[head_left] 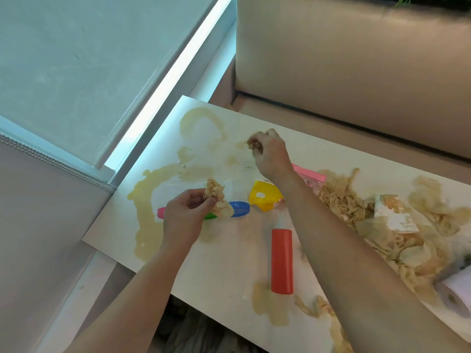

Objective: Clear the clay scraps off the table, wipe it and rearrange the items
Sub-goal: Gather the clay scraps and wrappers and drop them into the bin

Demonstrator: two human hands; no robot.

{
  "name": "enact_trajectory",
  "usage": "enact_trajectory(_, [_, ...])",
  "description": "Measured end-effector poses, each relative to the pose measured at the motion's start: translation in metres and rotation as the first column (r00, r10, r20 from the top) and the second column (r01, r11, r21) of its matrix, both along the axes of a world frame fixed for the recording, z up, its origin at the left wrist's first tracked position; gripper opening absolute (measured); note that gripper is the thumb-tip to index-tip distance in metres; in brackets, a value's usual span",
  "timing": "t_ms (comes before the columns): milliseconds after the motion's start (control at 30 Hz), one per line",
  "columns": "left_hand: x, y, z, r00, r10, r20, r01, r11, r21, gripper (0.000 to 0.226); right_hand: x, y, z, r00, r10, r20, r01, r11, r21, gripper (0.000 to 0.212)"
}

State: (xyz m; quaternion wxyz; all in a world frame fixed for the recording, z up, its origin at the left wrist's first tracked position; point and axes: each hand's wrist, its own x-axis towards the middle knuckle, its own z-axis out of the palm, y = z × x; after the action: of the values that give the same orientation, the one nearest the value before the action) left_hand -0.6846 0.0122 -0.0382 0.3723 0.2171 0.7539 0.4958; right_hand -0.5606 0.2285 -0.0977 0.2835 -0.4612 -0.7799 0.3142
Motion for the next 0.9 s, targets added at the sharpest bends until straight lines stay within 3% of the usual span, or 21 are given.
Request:
enact_trajectory(267, [0.03, -0.014, 0.021, 0.996, 0.084, -0.027, -0.081, 0.992, 0.096, 0.016, 0.032, -0.068, 0.089, 0.953, 0.038, -0.302, -0.043, 0.999, -0.007, 0.032])
enact_trajectory(600, [0.055, -0.092, 0.015, 0.96, 0.277, 0.046, -0.281, 0.951, 0.132, 0.018, 0.051, -0.158, 0.1, 0.926, 0.238, -0.294, -0.284, 0.951, -0.122, 0.032])
enact_trajectory(900, [0.033, -0.205, -0.004, 0.894, 0.446, 0.04, -0.448, 0.894, 0.035, 0.02, 0.013, -0.249, 0.096, 0.862, 0.402, -0.31, -0.481, 0.842, -0.245, 0.032])
